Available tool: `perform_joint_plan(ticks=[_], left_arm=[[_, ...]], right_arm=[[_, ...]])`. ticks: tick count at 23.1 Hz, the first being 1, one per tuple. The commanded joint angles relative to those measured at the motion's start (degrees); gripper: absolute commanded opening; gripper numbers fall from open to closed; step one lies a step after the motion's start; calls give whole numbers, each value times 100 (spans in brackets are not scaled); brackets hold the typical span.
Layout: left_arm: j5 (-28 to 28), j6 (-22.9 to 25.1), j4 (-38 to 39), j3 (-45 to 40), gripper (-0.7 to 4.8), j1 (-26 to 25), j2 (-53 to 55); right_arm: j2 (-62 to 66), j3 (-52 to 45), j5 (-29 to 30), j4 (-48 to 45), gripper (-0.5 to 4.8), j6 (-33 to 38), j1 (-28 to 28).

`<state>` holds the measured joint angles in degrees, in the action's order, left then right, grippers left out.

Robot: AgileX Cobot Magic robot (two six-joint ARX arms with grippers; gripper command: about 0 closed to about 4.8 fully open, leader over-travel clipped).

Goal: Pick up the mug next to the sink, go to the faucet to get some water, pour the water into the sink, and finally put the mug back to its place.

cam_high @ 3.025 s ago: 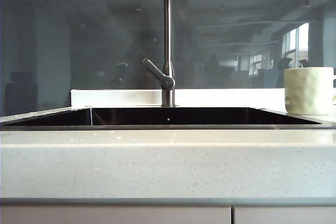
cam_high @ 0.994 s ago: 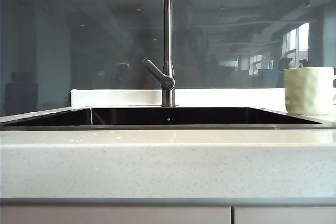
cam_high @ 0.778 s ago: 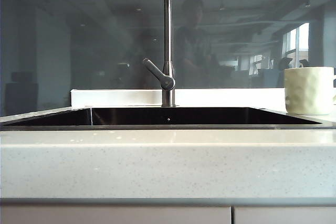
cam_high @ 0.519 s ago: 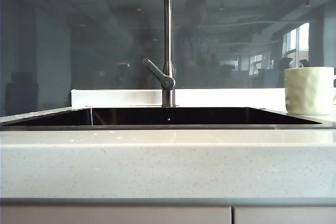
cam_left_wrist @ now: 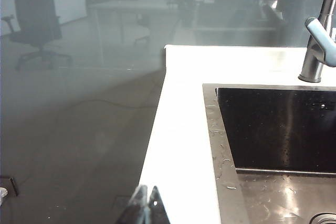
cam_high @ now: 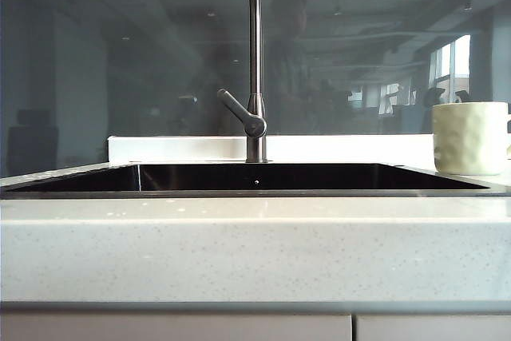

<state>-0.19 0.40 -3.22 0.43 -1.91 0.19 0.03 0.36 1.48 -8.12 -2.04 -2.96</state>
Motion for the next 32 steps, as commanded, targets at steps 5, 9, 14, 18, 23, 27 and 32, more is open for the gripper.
perform_joint_plan(ticks=[5,9,14,18,23,27,32], left_arm=[[0,2,-59,15,-3,-11,2],[0,2,-61,15,-3,-11,2],[0,2,-61,15,-3,-11,2],[0,2,-59,15,-3,-11,2],[0,2,-61,15,-3,-11,2],[0,2,-59,15,-3,-11,2],[0,2,-59,15,-3,-11,2]], right_arm=[[-13,24,-26,446,-9,-33,0],[-13,24,-28,490,-8,-33,0],[-13,24,-28,494,-9,190,0],[-13,24,-31,520,-9,190,2],[-13,24,-28,664,-8,188,2],[-13,24,-28,667,-9,190,0],[-13,24,-28,667,-9,188,0]])
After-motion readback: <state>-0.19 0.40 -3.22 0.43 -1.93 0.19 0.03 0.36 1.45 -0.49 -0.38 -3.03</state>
